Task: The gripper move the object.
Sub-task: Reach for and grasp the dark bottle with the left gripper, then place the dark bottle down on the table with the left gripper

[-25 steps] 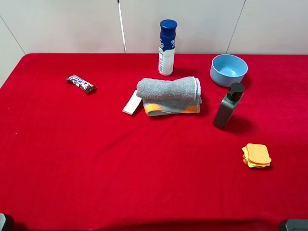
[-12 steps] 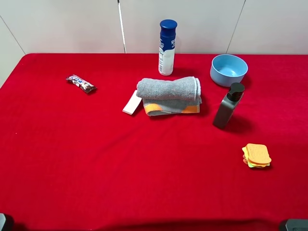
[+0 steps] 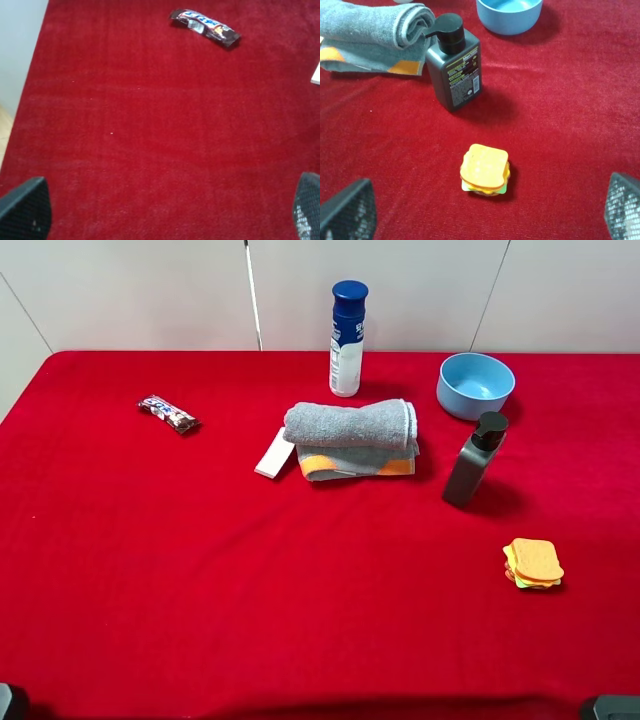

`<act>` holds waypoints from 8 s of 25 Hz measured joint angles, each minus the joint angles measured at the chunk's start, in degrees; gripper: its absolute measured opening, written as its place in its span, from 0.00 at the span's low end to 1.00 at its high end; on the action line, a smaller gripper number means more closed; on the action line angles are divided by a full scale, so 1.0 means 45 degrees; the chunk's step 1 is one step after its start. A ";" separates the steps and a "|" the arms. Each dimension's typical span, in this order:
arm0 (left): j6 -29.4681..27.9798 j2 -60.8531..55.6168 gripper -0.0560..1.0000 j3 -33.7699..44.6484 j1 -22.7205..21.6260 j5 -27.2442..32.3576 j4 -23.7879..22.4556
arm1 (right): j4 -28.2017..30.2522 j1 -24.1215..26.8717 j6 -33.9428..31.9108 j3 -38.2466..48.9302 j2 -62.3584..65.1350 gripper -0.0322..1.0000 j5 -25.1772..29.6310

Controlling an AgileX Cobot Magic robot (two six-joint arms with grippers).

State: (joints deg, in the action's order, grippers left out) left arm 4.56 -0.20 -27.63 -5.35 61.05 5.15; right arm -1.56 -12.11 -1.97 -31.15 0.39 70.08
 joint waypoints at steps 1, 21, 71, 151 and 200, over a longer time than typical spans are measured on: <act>0.0000 0.0000 0.96 0.0000 0.0000 -0.0029 0.0130 | 0.0000 0.0000 0.0000 0.0000 0.0000 0.70 0.0000; 0.0561 0.2213 0.92 -0.1045 0.0890 -0.0724 0.1452 | 0.0000 0.0000 0.0000 0.0000 0.0000 0.70 0.0000; 0.0519 2.0447 0.90 -1.0442 1.2536 -0.5676 0.0130 | 0.0000 0.0000 0.0000 0.0000 0.0000 0.70 0.0000; 0.0529 2.9740 0.90 -1.5980 1.4189 -1.0852 -0.0585 | -0.0086 0.0000 0.0000 0.0000 0.0000 0.70 0.0000; 0.0487 2.9700 0.45 -1.6200 1.4189 -1.0252 -0.0485 | -0.0086 0.0000 0.0000 0.0000 0.0000 0.70 0.0000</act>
State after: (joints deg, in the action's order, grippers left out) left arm 6.75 133.45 -100.52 58.50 14.92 2.97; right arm -1.94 -12.11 -1.97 -31.15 0.39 70.08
